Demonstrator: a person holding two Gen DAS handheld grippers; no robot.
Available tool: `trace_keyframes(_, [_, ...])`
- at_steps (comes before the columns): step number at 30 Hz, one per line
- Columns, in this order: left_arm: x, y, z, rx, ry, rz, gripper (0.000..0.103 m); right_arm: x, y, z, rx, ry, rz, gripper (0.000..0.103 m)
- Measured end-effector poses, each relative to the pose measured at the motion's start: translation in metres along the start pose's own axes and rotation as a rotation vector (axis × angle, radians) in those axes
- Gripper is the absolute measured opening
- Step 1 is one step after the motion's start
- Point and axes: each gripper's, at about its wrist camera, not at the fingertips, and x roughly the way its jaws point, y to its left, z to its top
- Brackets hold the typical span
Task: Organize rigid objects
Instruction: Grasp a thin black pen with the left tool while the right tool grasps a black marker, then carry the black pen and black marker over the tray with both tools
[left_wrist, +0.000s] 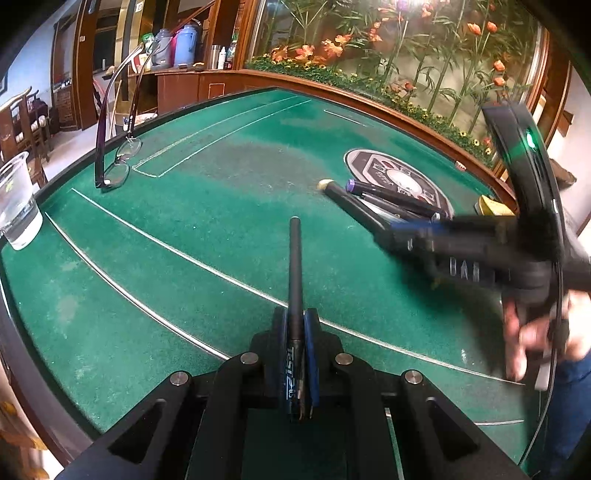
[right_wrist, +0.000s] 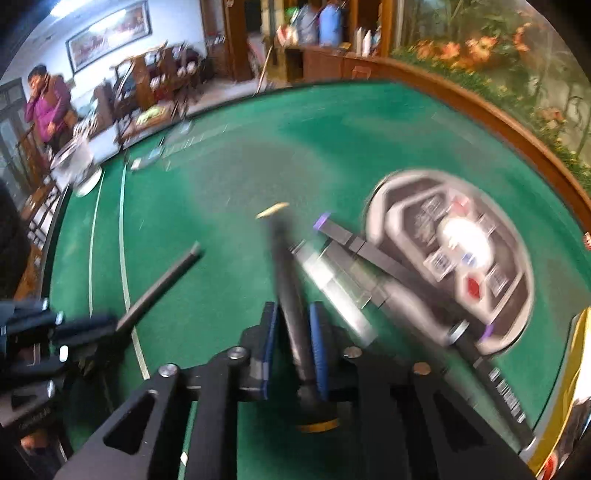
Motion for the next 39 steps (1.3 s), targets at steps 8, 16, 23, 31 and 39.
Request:
trace_keyframes(8, [0.004,-0.008,0.004,0.035,0.018,0.04,0.01,-0.006,0.011,-0.014,0.1,-0.053,-0.031,0.015])
trace_keyframes(16, [0.005,-0.005,0.007,0.022,0.026,0.026,0.009,-0.036,0.007,-0.036,0.198,-0.082,0.055,0.014])
trace_keyframes(23, [-0.008,-0.013,0.017,-0.008,0.006,-0.038,0.009,-0.086,-0.018,-0.068,0.29,-0.202,0.101,0.014])
trace_keyframes(31, [-0.017,-0.062,0.032,0.063,-0.009,-0.112,0.009,-0.135,-0.081,-0.105,0.457,-0.339,0.073,0.014])
trace_keyframes(39, [-0.032,-0.146,0.048,0.168,-0.019,-0.248,0.009,-0.183,-0.152,-0.146,0.687,-0.478,-0.021,0.014])
